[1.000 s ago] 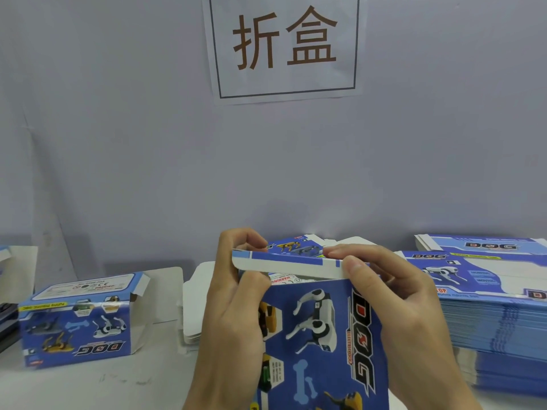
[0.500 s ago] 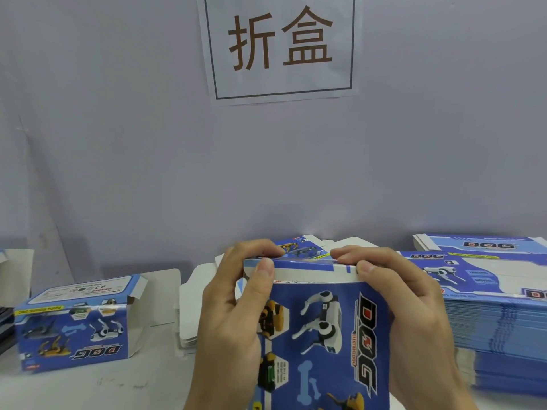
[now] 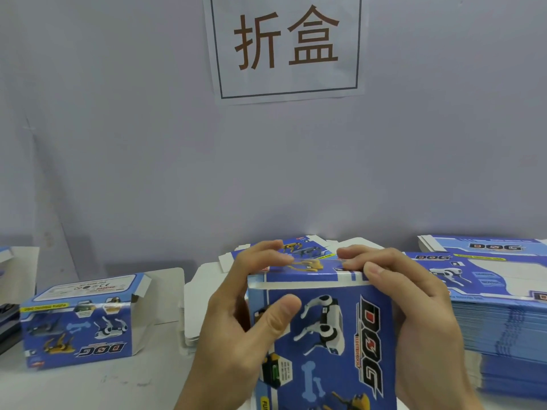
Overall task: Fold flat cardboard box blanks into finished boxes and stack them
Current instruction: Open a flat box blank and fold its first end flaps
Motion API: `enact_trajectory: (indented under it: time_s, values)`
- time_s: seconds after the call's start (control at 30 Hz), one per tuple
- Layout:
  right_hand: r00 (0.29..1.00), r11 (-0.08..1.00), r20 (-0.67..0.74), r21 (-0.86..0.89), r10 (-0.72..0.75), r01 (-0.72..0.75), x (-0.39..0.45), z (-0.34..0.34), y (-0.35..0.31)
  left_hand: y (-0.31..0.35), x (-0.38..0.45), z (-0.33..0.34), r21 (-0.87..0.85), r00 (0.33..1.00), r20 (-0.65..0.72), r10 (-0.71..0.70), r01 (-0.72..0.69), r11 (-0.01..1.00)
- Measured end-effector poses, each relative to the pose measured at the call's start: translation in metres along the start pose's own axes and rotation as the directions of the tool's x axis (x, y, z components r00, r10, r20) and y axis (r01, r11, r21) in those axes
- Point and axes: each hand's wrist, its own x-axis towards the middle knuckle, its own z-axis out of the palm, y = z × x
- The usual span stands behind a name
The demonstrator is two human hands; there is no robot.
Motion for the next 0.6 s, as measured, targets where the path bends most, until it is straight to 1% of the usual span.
enact_trajectory:
  time_s: [0.03,0.1,0.13,0.23,0.33,0.43,0.47,0.57,0.6]
  values:
    - [1.0,1.0,0.025,0.002,-0.014,0.014,-0.001,0.001,-0.001,0.001,0.0,-0.001,0.008,1.0,0.013,0.012,-0.012,1.0]
    - [0.994,0.993,0.08,-0.088,-0.073,0.08,-0.002,0.003,-0.001,0.002,0.002,-0.002,0.027,1.0,0.014,0.028,-0.029,0.999]
    - [0.992,0.986,0.082,-0.128,-0.095,0.105,-0.003,0.002,-0.001,0.002,0.003,-0.002,0.043,0.999,0.026,0.036,-0.037,0.998]
    - [0.995,0.984,0.05,-0.151,-0.087,0.094,-0.003,0.001,-0.002,-0.003,0.002,-0.002,0.078,0.998,0.038,0.055,-0.058,0.995]
    - [0.997,0.985,0.012,-0.154,-0.077,0.077,-0.002,-0.003,0.001,-0.009,0.001,0.003,0.115,0.997,0.015,0.082,-0.083,0.99]
    - [0.996,0.985,0.009,-0.149,-0.09,0.09,-0.001,-0.003,0.002,-0.015,0.002,0.01,0.21,0.985,-0.038,0.166,-0.154,0.966]
    - [0.995,0.984,0.012,-0.148,-0.097,0.097,-0.001,-0.003,0.001,-0.016,0.002,0.012,0.216,0.983,-0.05,0.179,-0.165,0.962]
    - [0.991,0.977,0.005,-0.172,-0.13,0.129,0.0,-0.004,0.001,-0.016,0.003,0.013,0.133,0.987,-0.037,0.154,-0.148,0.98]
    - [0.991,0.975,0.002,-0.176,-0.135,0.133,0.001,-0.004,0.001,-0.015,0.003,0.013,0.144,0.986,-0.041,0.161,-0.153,0.978]
